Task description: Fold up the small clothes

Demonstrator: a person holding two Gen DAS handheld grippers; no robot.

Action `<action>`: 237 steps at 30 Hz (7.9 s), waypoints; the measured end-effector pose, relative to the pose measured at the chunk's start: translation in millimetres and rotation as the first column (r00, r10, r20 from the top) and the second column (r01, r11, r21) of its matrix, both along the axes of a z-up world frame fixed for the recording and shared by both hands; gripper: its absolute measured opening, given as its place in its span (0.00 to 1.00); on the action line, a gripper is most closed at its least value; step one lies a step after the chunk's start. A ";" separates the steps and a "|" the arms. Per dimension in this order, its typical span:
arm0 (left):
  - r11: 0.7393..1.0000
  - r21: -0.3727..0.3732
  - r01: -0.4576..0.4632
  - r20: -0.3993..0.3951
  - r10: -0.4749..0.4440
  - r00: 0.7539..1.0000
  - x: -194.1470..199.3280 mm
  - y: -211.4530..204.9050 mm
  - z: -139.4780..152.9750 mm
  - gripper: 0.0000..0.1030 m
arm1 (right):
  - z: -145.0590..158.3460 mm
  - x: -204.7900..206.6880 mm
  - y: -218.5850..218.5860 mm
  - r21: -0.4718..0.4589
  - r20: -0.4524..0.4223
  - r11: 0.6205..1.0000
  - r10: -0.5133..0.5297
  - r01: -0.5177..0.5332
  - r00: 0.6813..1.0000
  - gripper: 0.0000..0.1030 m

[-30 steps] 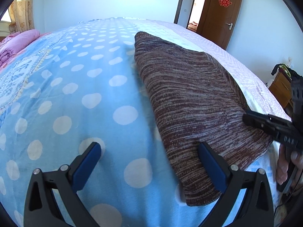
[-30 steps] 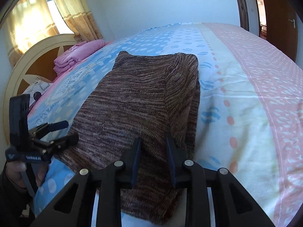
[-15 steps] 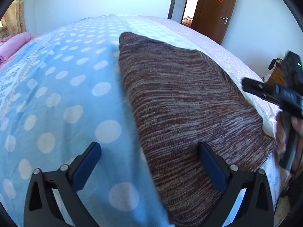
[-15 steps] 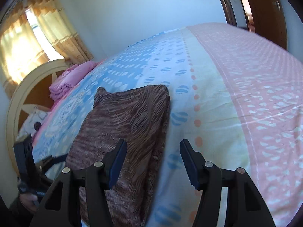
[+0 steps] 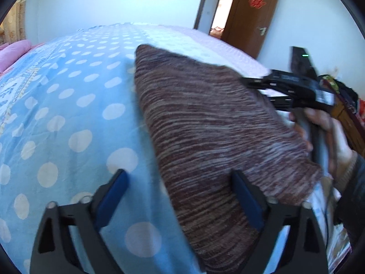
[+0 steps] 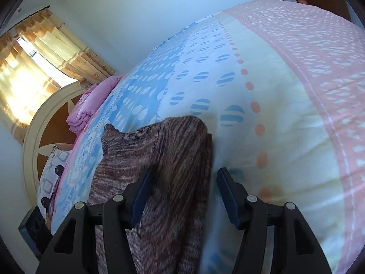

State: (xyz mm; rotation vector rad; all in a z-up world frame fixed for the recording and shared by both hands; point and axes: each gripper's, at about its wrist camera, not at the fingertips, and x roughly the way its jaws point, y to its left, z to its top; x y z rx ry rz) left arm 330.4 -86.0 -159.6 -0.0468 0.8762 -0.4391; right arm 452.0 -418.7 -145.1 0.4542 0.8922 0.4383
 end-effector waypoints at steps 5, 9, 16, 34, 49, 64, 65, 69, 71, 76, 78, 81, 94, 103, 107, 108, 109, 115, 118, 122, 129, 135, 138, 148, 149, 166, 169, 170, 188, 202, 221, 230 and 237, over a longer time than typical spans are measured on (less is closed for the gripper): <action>1.000 -0.009 0.028 0.000 -0.028 1.000 -1.2 -4.4 0.8 0.77 | -6.4 10.5 0.5 0.070 -0.009 0.997 0.011 -0.011 1.000 0.52; 0.998 -0.001 0.056 0.006 -0.056 0.998 -3.9 -10.5 2.2 0.69 | -13.2 9.9 -1.0 0.144 -0.010 0.987 0.071 -0.068 0.997 0.27; 0.997 0.029 0.077 0.013 -0.077 0.997 -4.2 -17.0 2.7 0.65 | -17.3 11.9 -0.4 0.150 -0.026 0.987 0.060 -0.055 0.998 0.25; 0.995 0.076 0.065 0.043 -0.069 0.997 -21.1 -24.9 16.0 0.32 | -1.8 -11.5 2.1 0.064 0.096 0.997 0.031 -0.038 0.995 0.21; 0.998 0.055 0.025 0.025 -0.027 0.999 -71.8 12.2 47.5 0.27 | 28.7 -86.1 41.6 0.138 0.119 0.989 0.029 -0.046 0.992 0.21; 0.992 0.108 -0.064 0.086 0.055 0.995 -136.2 46.1 70.0 0.27 | 42.7 -137.9 132.1 0.194 0.143 0.969 0.124 -0.151 0.982 0.20; 0.991 0.111 -0.070 0.088 0.061 0.994 -137.2 47.3 70.1 0.26 | 43.1 -138.4 137.6 0.195 0.143 0.968 0.130 -0.157 0.981 0.20; 0.988 0.124 -0.091 0.096 0.079 0.992 -140.4 48.1 70.6 0.26 | 43.7 -140.9 160.9 0.199 0.142 0.961 0.163 -0.189 0.976 0.20; 0.986 0.130 -0.101 0.101 0.088 0.991 -140.7 50.2 70.8 0.26 | 44.6 -141.0 170.2 0.205 0.143 0.958 0.175 -0.202 0.974 0.20; 0.981 0.146 -0.129 0.121 0.111 0.986 -143.0 54.7 72.8 0.26 | 50.7 -140.7 197.0 0.218 0.154 0.945 0.215 -0.245 0.965 0.20; 0.979 0.149 -0.140 0.130 0.121 0.984 -142.6 55.4 73.5 0.26 | 53.2 -141.3 207.8 0.220 0.157 0.940 0.229 -0.260 0.961 0.20; 0.976 0.154 -0.156 0.140 0.135 0.981 -142.3 55.2 72.6 0.26 | 56.9 -141.5 222.9 0.221 0.160 0.935 0.246 -0.278 0.956 0.20; 0.958 0.180 -0.223 0.167 0.193 0.967 -155.2 81.4 73.4 0.26 | 64.8 -139.9 286.9 0.215 0.166 0.906 0.333 -0.364 0.928 0.20; 0.948 0.189 -0.256 0.168 0.225 0.960 -160.0 105.1 67.2 0.26 | 61.8 -137.5 328.2 0.197 0.152 0.889 0.388 -0.413 0.909 0.20; 0.944 0.181 -0.276 0.154 0.250 0.956 -159.4 116.2 60.1 0.26 | 55.5 -135.6 346.1 0.183 0.138 0.884 0.411 -0.431 0.901 0.20; 0.943 0.181 -0.279 0.149 0.254 0.956 -159.1 118.0 58.5 0.26 | 53.5 -134.8 351.1 0.179 0.133 0.883 0.415 -0.433 0.900 0.20; 0.943 0.181 -0.280 0.147 0.256 0.956 -159.4 119.2 57.0 0.26 | 51.8 -134.2 354.5 0.179 0.129 0.882 0.418 -0.435 0.899 0.20; 0.939 0.172 -0.297 0.125 0.278 0.952 -160.2 127.6 48.2 0.26 | 42.2 -130.9 374.1 0.164 0.108 0.878 0.437 -0.450 0.893 0.20; 0.938 0.170 -0.303 0.112 0.287 0.951 -161.9 131.5 43.0 0.26 | 35.6 -127.9 382.3 0.148 0.093 0.878 0.447 -0.456 0.890 0.20; 0.937 0.173 -0.303 0.096 0.290 0.952 -163.5 134.0 34.6 0.26 | 27.8 -123.8 387.8 0.140 0.071 0.878 0.452 -0.457 0.889 0.20; 0.938 0.162 -0.308 0.081 0.298 0.951 -163.7 137.6 25.1 0.27 | 20.4 -117.9 387.4 0.113 0.044 0.889 0.442 -0.444 0.896 0.20; 0.933 0.175 -0.315 0.058 0.310 0.949 -158.4 137.0 12.6 0.31 | 7.2 -112.3 383.7 0.093 0.010 0.902 0.423 -0.422 0.906 0.20; 0.929 0.181 -0.322 0.057 0.317 0.947 -155.9 138.0 10.3 0.38 | 0.1 -109.7 382.5 0.057 -0.002 0.909 0.413 -0.412 0.911 0.20; 0.911 0.236 -0.339 0.096 0.325 0.941 -158.1 131.9 14.7 0.48 | -15.6 -105.8 381.1 0.014 -0.047 0.920 0.391 -0.391 0.919 0.21; 0.911 0.237 -0.338 0.105 0.322 0.941 -159.7 131.0 18.2 0.48 | -14.9 -106.1 380.8 0.011 -0.046 0.920 0.391 -0.391 0.919 0.22; 0.825 0.207 -0.526 0.186 0.494 0.849 -150.8 156.1 5.0 0.91 | 16.1 -221.8 373.0 -0.251 0.063 0.820 0.544 -0.515 0.836 0.42; 0.826 0.210 -0.523 0.197 0.488 0.850 -155.8 148.3 4.9 0.91 | 4.6 -227.6 363.4 -0.340 0.074 0.831 0.490 -0.440 0.868 0.43; 0.823 0.215 -0.526 0.208 0.488 0.848 -157.4 145.3 4.6 0.91 | 1.2 -224.3 357.5 -0.341 0.037 0.843 0.454 -0.415 0.890 0.43; 0.822 0.127 -0.555 0.378 0.478 0.793 -226.1 134.4 110.5 1.00 | 119.3 -336.5 313.7 -0.358 0.410 0.908 0.363 -0.219 0.837 0.64; 0.836 0.101 -0.539 0.404 0.461 0.790 -234.6 126.7 122.5 1.00 | 144.4 -359.4 312.5 -0.337 0.483 0.924 0.334 -0.180 0.809 0.68; 0.832 0.103 -0.544 0.389 0.470 0.792 -231.6 129.3 117.3 1.00 | 135.8 -362.1 318.6 -0.346 0.466 0.916 0.357 -0.205 0.809 0.68; 0.833 0.105 -0.544 0.387 0.469 0.794 -231.3 128.9 116.9 1.00 | 133.3 -365.5 322.0 -0.348 0.467 0.914 0.364 -0.211 0.806 0.68; 0.830 0.102 -0.548 0.385 0.475 0.791 -231.1 129.4 116.3 1.00 | 133.6 -367.1 322.9 -0.345 0.471 0.915 0.363 -0.211 0.804 0.68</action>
